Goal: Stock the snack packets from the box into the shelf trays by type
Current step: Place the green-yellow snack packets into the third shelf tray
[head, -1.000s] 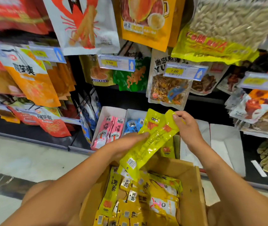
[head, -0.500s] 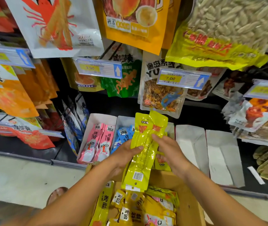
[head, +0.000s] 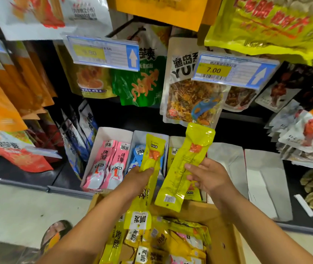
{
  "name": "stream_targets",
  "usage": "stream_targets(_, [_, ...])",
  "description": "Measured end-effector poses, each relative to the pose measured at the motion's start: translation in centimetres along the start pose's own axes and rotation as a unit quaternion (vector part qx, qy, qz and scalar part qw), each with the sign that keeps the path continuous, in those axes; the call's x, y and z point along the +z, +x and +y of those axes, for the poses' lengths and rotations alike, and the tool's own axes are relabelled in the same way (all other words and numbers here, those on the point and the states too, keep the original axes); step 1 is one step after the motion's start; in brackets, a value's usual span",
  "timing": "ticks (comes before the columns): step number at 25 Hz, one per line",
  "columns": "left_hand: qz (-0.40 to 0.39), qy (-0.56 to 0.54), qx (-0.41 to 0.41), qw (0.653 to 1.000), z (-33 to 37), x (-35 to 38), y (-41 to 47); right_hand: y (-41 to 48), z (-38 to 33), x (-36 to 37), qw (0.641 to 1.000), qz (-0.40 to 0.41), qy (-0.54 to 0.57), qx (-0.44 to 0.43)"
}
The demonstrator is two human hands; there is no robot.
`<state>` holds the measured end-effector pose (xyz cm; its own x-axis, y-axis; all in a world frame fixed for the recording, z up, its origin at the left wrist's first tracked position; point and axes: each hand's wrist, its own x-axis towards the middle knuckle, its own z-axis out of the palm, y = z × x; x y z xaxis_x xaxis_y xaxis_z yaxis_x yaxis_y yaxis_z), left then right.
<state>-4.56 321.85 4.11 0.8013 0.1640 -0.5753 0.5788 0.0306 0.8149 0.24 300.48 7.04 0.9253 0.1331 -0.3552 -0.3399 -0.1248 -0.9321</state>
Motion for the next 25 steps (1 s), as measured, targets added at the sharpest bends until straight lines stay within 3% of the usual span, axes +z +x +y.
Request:
stream_targets(3, [-0.041,-0.109,-0.132,0.984,1.1,0.2,-0.2,-0.6,-0.8,0.3,0.997,0.013,-0.022,-0.073])
stream_targets(5, [-0.096,-0.189,-0.169,0.962,1.5,0.0,-1.1,-0.9,-0.9,0.8,0.992,-0.002,-0.024,-0.125])
stream_targets(9, [-0.153,-0.251,-0.174,0.940,1.6,-0.1,-1.3,-1.7,0.1,1.5,0.974,-0.057,-0.120,-0.183])
stream_targets(14, [-0.144,-0.233,-0.147,0.950,1.6,-0.5,-1.5,-1.5,1.8,1.1,0.877,-0.099,-0.329,-0.335])
stream_targets(16, [-0.116,-0.221,-0.124,0.960,1.1,-0.6,-1.2,-1.6,2.1,1.2,0.869,-0.110,-0.329,-0.353])
stream_targets(18, [-0.080,-0.210,-0.101,0.969,0.8,-0.7,-1.0,-1.7,2.1,1.8,0.909,-0.105,-0.261,-0.307])
stream_targets(21, [-0.030,-0.177,-0.066,0.981,1.0,-0.4,-1.0,-1.4,1.8,2.9,0.978,-0.035,-0.165,-0.126])
stream_targets(23, [-0.002,-0.145,-0.038,0.989,1.0,-0.2,-1.0,-1.4,1.6,3.4,0.985,-0.044,-0.165,-0.006])
stream_targets(25, [0.015,-0.113,-0.019,0.993,1.2,0.0,-1.4,-1.1,2.4,3.6,0.982,-0.066,-0.172,0.045])
